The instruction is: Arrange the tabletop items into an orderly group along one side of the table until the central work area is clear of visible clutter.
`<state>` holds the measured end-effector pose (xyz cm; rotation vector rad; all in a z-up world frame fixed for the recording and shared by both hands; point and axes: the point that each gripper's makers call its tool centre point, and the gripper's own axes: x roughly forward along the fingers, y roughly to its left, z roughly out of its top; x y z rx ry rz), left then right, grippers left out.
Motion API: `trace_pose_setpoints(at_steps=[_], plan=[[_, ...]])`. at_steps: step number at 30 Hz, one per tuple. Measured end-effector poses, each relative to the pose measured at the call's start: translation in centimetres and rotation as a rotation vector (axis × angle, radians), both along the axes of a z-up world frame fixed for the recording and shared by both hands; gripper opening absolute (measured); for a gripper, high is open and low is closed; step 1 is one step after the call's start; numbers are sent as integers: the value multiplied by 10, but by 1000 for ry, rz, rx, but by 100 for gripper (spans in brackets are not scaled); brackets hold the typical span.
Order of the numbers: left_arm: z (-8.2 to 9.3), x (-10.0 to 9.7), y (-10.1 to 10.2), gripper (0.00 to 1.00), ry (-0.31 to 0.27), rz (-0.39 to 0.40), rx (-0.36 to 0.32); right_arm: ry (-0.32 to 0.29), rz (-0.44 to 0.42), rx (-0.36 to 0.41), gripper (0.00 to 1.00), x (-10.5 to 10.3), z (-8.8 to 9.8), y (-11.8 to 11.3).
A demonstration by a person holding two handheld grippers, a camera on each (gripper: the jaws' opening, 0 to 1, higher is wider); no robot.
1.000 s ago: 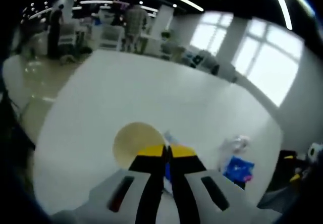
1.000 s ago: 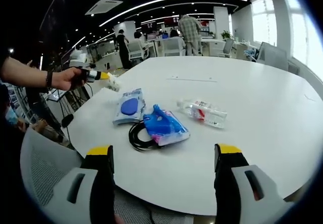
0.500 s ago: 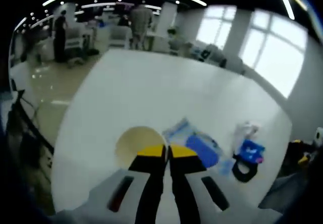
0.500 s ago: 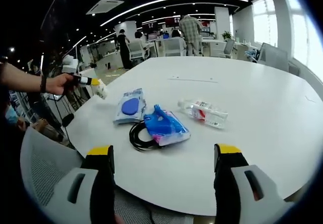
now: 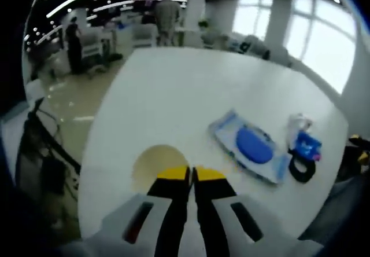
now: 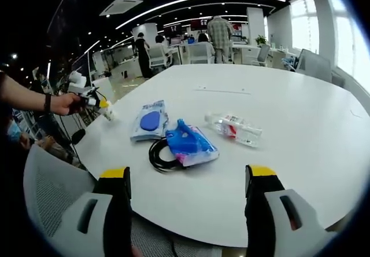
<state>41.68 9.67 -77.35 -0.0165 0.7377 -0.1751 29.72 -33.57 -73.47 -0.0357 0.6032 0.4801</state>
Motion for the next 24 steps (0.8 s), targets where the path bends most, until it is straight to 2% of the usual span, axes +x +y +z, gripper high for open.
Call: trace_pose_setpoints(at_steps=[1, 4, 16, 24], plan=[[-5, -3, 5, 0, 23, -10, 47, 1, 2, 0, 80, 0, 0, 0], [-7, -3, 2, 0, 24, -17, 40, 5, 7, -3, 80, -1, -1, 1], [-15, -5, -13, 4, 50, -99, 86, 5, 3, 1, 80, 0, -1, 1], [-20, -5, -16, 7, 72, -116, 105, 5, 1, 2, 80, 0, -1, 1]])
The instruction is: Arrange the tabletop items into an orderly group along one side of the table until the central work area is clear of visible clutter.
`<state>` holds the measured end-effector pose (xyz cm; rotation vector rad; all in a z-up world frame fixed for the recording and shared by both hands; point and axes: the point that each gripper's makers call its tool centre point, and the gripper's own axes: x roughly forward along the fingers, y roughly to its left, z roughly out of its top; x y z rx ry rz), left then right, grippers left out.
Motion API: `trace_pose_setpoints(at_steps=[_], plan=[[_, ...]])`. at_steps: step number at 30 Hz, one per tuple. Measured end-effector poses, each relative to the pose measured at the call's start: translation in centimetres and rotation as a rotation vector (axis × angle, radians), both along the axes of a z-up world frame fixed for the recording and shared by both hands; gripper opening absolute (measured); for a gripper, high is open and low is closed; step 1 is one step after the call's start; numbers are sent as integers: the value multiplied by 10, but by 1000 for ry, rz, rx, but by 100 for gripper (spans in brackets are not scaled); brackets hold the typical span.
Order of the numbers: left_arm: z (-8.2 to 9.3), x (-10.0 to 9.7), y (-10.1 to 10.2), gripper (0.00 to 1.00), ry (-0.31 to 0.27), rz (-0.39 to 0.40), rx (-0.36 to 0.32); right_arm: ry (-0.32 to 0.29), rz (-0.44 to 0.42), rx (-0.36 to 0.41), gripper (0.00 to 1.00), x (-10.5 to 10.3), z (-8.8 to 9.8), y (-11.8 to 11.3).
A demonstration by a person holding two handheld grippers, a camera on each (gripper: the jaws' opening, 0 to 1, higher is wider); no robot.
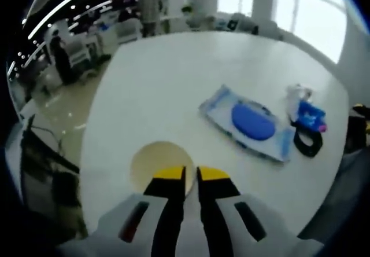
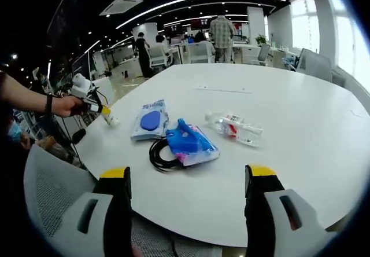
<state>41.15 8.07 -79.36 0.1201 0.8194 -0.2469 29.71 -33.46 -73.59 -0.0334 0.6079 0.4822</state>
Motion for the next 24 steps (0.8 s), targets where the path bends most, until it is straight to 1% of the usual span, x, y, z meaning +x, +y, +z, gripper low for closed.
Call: trace_pose_setpoints(at_steps=[7, 14, 17, 21, 24], plan=[[-2, 0, 0, 10, -1, -1, 2, 2, 3, -1, 80, 0, 0, 1], [0, 0, 1, 17, -5, 5, 4, 2, 4, 0, 80, 0, 0, 0], [3, -2, 1, 20, -18, 23, -14, 2, 3, 0, 80, 0, 0, 0], [6, -7, -1, 21, -28, 21, -19, 3, 4, -1, 80, 0, 0, 0], [14, -6, -2, 23, -52, 30, -36, 4, 8, -3, 80, -1, -1, 1]])
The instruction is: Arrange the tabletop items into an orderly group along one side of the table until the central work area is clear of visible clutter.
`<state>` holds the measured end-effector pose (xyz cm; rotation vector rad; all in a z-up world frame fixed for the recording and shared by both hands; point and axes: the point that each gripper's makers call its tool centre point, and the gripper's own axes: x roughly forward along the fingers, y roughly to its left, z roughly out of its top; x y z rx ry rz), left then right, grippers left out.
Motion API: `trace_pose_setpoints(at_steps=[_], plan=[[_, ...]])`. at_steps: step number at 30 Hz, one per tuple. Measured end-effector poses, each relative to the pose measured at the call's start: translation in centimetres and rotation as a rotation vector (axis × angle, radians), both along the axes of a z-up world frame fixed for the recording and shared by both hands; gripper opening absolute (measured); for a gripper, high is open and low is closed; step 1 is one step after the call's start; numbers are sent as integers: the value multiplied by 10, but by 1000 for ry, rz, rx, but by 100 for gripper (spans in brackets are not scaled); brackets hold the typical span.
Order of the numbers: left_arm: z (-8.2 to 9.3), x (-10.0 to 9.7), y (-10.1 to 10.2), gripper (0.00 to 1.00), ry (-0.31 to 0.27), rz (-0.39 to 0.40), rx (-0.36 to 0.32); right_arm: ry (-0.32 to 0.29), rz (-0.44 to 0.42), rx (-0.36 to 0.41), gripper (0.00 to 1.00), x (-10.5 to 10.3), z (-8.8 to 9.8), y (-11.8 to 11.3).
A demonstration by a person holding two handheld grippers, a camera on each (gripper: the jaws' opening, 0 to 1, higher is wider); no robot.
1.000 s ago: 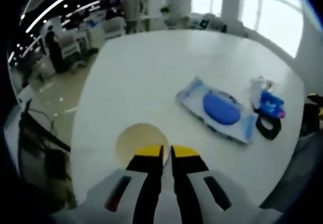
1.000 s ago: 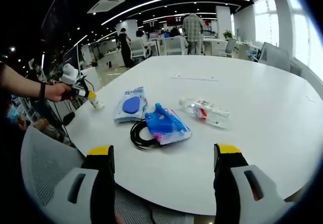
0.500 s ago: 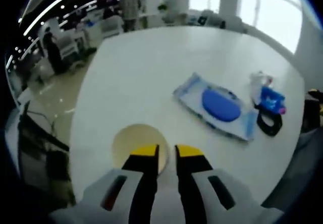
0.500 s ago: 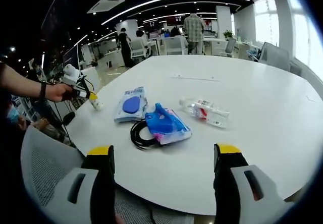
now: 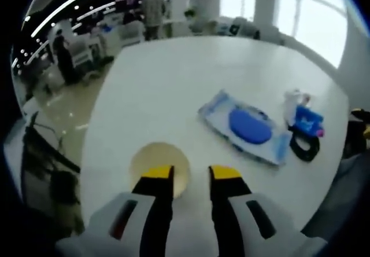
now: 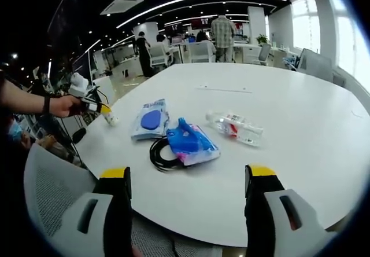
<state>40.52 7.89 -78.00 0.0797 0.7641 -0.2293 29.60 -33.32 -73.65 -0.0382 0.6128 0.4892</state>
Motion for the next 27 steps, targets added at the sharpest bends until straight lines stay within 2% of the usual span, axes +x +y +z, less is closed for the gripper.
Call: trace_pose_setpoints(at_steps=[8, 13, 18, 27], plan=[[17, 1, -2, 27, -46, 4, -16, 7, 6, -5, 80, 0, -2, 0], [28, 0, -7, 29, -80, 17, -55, 6, 6, -4, 80, 0, -2, 0], [34, -4, -13, 41, -94, 22, -64, 5, 7, -4, 80, 0, -1, 0], [50, -13, -42, 46, -140, -1, -117, 7, 17, -5, 80, -1, -2, 2]])
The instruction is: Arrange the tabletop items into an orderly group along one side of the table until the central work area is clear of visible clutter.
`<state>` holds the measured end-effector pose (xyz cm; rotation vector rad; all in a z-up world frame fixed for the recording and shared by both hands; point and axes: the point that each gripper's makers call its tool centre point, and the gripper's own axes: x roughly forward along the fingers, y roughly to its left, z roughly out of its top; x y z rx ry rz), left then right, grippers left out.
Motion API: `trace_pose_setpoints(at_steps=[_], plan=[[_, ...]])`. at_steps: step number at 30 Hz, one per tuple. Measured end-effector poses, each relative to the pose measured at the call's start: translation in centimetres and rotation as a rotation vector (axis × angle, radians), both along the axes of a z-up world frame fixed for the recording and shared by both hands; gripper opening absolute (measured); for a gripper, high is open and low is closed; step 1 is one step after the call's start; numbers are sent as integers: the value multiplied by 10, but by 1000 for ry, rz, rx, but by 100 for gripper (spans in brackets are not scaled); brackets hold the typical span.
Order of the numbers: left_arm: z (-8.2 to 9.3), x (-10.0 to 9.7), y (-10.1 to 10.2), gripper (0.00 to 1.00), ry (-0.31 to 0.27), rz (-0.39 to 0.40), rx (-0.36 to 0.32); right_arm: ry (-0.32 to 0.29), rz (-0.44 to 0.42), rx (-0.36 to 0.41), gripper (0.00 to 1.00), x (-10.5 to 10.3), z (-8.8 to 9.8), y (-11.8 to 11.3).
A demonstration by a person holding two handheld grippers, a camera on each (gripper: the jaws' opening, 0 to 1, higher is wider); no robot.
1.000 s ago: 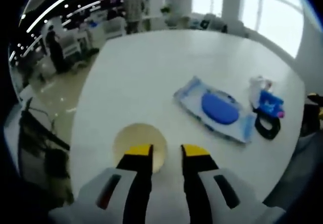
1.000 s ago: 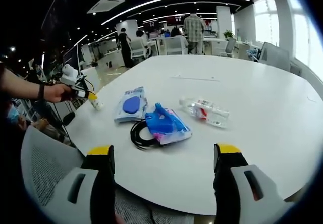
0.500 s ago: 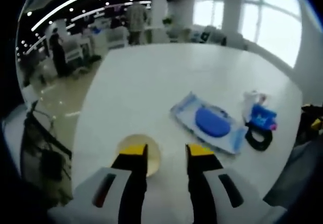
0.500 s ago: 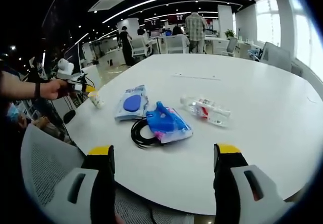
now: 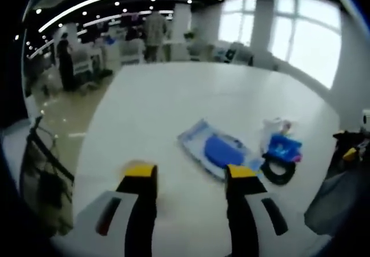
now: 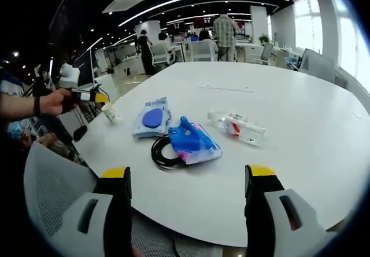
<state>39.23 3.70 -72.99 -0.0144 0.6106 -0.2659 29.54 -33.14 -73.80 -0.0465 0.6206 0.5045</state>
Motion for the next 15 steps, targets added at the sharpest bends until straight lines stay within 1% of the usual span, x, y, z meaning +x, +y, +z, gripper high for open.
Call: trace_pose_setpoints(at_steps=[5, 7, 11, 15], plan=[[2, -7, -18, 51, -14, -14, -38, 1, 7, -1, 80, -1, 0, 1], [1, -9, -25, 54, -17, -19, -52, 2, 10, -1, 80, -1, 0, 2], [0, -12, -35, 59, -23, -31, -63, 3, 15, -2, 80, -1, -1, 3], [3, -13, -45, 61, -40, -45, -77, 3, 18, -4, 80, -1, -1, 3]])
